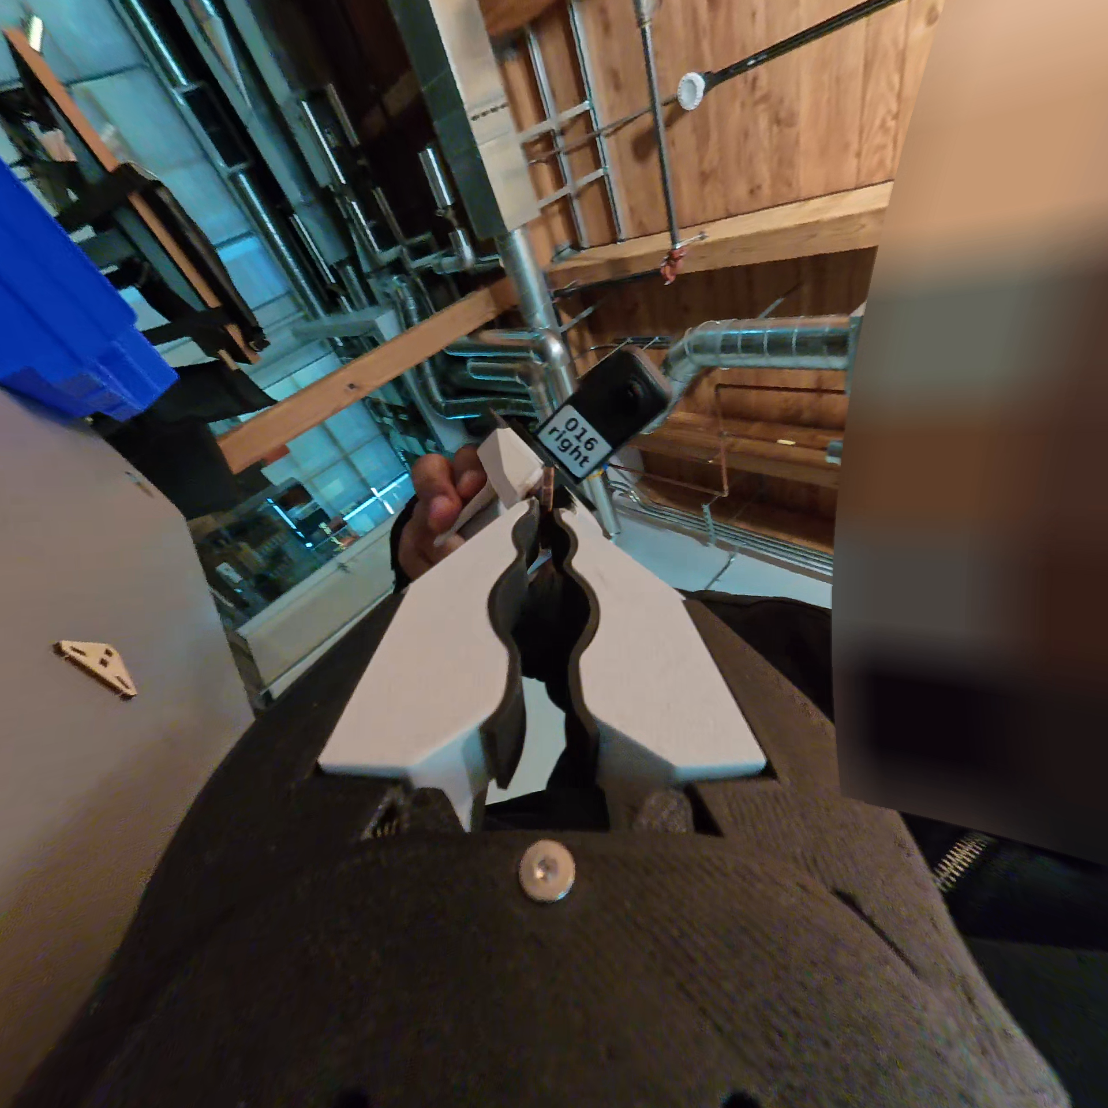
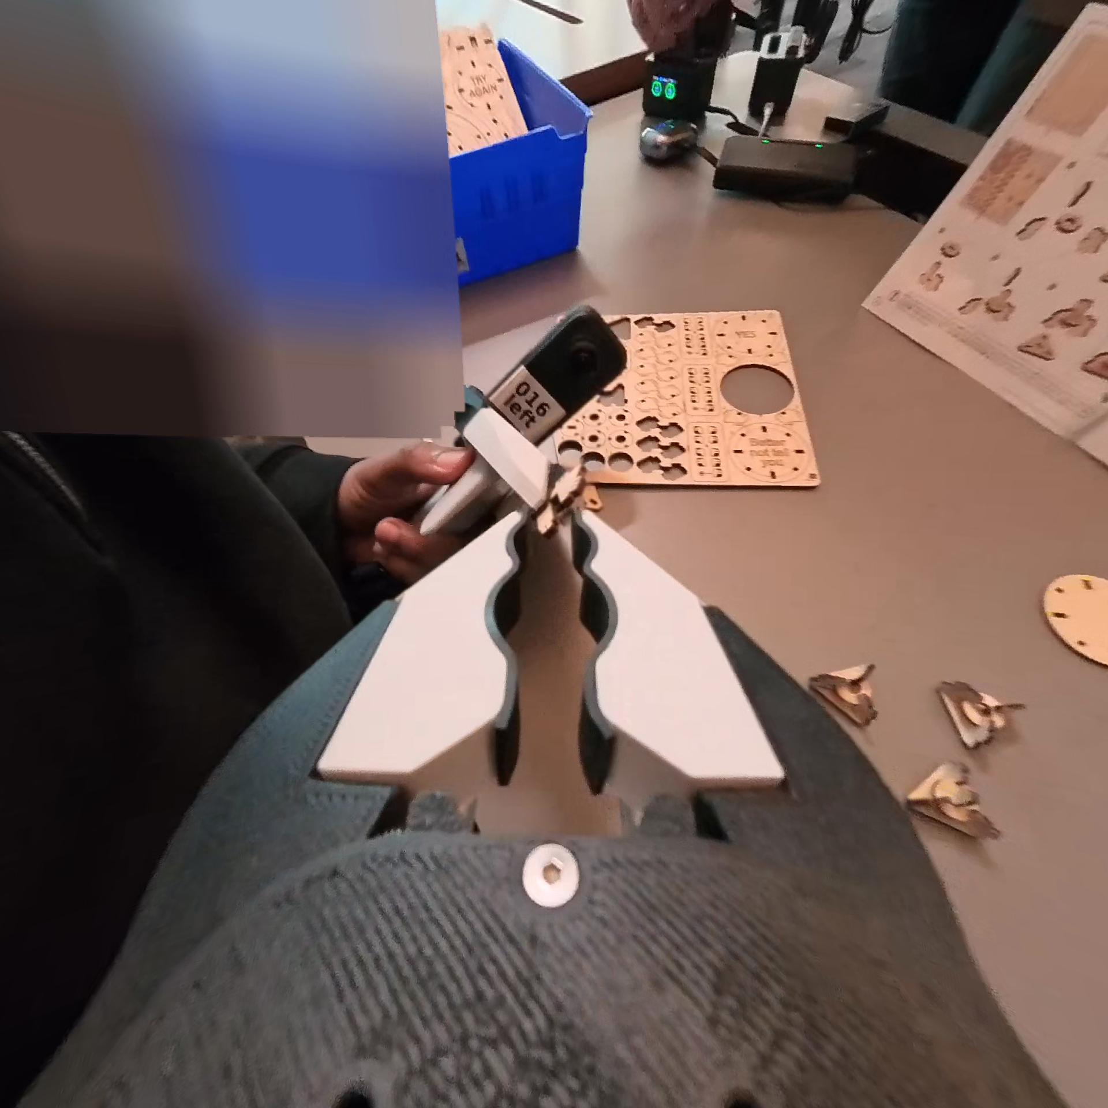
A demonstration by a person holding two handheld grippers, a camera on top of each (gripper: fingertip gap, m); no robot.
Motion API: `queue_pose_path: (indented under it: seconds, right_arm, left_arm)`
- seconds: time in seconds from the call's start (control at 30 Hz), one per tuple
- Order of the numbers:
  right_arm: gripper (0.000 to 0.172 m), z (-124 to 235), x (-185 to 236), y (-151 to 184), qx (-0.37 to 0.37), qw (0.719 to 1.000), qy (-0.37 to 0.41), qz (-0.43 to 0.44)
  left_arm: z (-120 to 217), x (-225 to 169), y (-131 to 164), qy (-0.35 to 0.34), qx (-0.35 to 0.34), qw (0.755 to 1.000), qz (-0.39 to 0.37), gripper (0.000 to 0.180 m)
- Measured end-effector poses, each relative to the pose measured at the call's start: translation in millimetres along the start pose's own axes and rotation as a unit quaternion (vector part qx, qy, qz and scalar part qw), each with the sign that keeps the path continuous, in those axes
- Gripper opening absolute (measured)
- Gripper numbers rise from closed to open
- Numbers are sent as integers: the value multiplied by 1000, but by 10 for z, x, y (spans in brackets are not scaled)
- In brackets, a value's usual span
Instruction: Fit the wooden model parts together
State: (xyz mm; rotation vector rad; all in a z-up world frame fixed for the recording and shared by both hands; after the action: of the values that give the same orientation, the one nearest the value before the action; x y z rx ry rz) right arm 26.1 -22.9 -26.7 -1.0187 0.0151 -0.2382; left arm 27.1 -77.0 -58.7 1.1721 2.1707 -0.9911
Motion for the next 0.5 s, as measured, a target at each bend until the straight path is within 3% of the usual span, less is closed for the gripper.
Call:
queue_pose_path:
  seconds: [0.17, 0.27, 0.5]
  right_arm:
    - [8, 19, -18, -2, -8, 998, -31, -60]
    - [0, 48, -41, -7, -19, 998, -23, -63]
    - [0, 45, -38, 46, 9, 999, -8, -40]
  left_arm:
    - [4, -1, -2, 4, -4, 1000, -2, 2]
    - [37, 63, -24, -51, -9, 998, -30, 8]
    - [27, 68, -8, -80, 3, 995, -60, 0]
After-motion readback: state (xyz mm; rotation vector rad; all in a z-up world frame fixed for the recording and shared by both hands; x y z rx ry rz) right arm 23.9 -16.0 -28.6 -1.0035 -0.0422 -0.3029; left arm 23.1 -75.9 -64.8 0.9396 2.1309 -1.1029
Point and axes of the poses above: each gripper's, where its closed fingertips meet, z back along the fingers, y out of its underside, x = y × z across the jaws, the point moved 4 cm from there along z, back along the fingers, and after that the axes turned 4 degrees about x, right-handed, at the moved point
